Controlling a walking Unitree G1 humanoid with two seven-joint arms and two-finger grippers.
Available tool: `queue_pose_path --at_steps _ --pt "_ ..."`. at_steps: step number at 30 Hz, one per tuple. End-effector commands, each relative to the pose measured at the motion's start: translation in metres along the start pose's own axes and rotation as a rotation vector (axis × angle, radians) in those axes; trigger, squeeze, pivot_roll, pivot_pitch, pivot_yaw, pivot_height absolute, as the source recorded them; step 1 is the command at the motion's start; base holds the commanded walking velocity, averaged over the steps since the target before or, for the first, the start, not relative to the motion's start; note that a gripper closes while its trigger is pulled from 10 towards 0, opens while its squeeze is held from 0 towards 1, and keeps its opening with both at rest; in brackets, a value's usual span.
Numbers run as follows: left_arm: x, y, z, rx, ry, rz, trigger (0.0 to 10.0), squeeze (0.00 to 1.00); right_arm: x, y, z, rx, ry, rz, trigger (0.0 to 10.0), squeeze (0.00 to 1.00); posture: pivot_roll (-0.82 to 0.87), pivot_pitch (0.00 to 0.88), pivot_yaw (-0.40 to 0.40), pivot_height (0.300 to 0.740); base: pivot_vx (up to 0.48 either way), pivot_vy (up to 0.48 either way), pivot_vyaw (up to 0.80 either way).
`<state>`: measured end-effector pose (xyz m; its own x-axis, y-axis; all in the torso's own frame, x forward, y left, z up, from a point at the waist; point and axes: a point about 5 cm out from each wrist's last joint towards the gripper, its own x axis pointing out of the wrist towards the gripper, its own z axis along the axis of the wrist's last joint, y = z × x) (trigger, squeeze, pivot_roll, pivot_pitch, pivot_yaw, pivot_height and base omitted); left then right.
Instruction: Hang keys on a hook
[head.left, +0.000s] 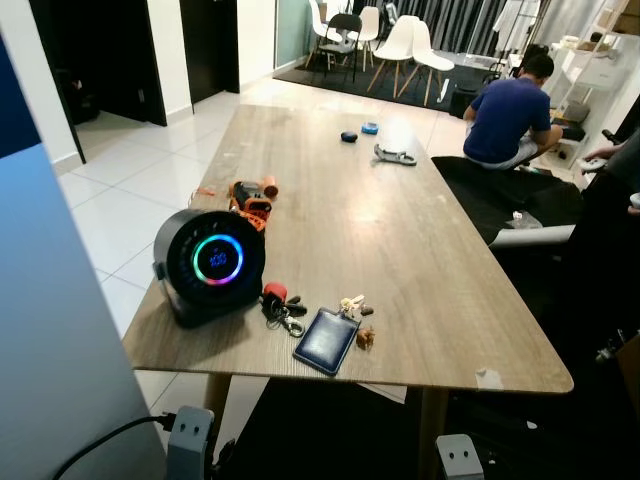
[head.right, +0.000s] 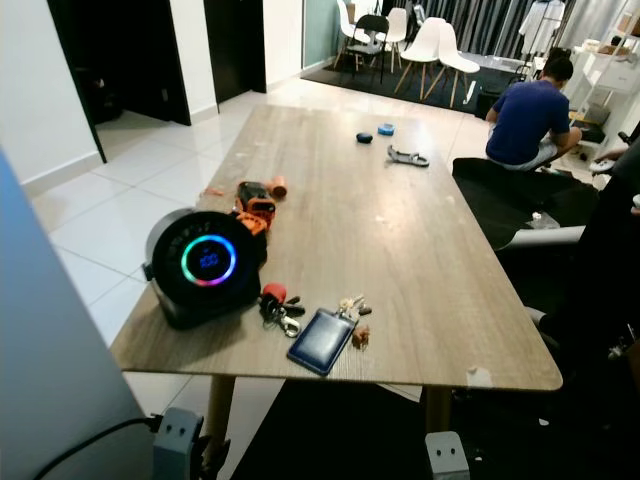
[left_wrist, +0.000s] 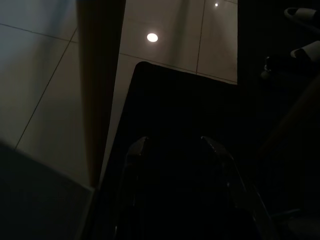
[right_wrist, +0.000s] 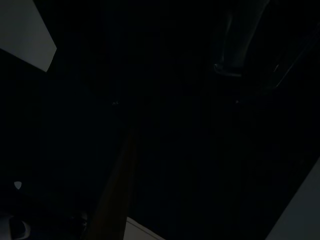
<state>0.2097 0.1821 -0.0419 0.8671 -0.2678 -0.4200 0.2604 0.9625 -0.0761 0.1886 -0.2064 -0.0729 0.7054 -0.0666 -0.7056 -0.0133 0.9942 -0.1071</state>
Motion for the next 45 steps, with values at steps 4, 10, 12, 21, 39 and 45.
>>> queue_pose_path --at_steps 4,10,12,21,39,45 --pt "-0.0034 0.0015 -0.0053 -0.001 0.024 0.006 10.0 0.00 -0.0018 -0.0003 -0.0060 0.006 0.021 -0.001 10.0 0.00 0.10 0.048 -0.071 0.740 -0.097 0.000 0.00" --pt "-0.0032 0.0018 -0.0050 0.003 0.026 0.005 10.0 0.00 -0.0020 0.0000 -0.0065 0.007 0.021 -0.001 10.0 0.00 0.10 0.048 -0.070 0.740 0.000 0.000 0.00" --pt "-0.0032 0.0016 -0.0045 0.008 0.023 -0.001 10.0 0.00 -0.0022 0.0002 -0.0069 0.008 0.021 -0.001 10.0 0.00 0.10 0.050 -0.069 0.740 0.000 0.000 0.00" --pt "-0.0029 -0.0002 -0.0037 0.015 0.017 -0.017 10.0 0.00 -0.0025 0.0010 -0.0079 0.010 0.023 0.000 10.0 0.00 0.10 0.050 -0.069 0.740 0.000 0.000 0.00" --pt "-0.0035 -0.0021 -0.0041 0.018 0.010 -0.032 10.0 0.00 -0.0024 -0.0003 -0.0075 0.003 0.023 0.001 10.0 0.00 0.10 0.048 -0.073 0.740 0.000 0.000 0.00" --pt "-0.0024 -0.0013 -0.0022 0.016 0.002 -0.022 10.0 0.00 -0.0022 0.0000 -0.0069 0.002 0.022 0.002 10.0 0.00 0.09 0.041 -0.070 0.740 0.000 0.000 0.00"
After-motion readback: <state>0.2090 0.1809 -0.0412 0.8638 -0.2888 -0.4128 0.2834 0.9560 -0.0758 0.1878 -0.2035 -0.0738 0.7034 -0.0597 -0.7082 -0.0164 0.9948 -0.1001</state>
